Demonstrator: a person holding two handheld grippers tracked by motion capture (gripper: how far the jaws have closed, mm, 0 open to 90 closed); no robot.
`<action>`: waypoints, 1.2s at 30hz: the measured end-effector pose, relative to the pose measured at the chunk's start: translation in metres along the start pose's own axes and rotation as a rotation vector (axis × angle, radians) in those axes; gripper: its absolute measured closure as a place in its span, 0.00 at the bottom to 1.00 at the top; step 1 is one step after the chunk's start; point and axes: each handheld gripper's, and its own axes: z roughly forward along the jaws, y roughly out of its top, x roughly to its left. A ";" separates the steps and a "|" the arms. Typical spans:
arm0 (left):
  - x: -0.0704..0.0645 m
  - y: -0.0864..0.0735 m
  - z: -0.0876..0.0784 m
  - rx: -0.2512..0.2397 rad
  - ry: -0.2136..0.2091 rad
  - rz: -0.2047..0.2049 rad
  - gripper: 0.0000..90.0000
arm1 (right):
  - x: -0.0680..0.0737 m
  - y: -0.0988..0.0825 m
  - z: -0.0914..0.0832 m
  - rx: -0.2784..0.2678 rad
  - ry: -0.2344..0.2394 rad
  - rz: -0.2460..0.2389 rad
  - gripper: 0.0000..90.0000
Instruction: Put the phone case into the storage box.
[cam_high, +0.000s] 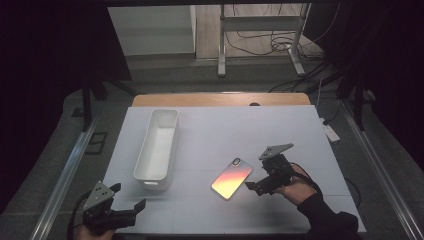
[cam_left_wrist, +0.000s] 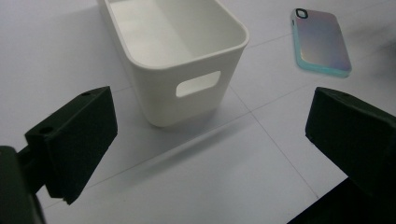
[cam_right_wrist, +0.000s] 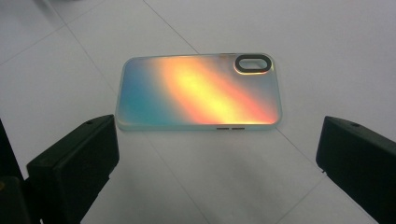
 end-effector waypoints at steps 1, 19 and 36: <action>0.000 0.000 0.000 0.000 0.000 0.000 0.03 | 0.000 0.001 0.001 0.001 0.001 -0.002 0.00; 0.000 0.000 0.000 0.000 -0.004 -0.002 0.03 | 0.007 0.016 0.018 0.024 0.016 -0.040 0.00; 0.001 0.000 0.000 0.001 -0.005 -0.004 0.03 | 0.015 0.031 0.034 0.046 0.033 -0.077 0.00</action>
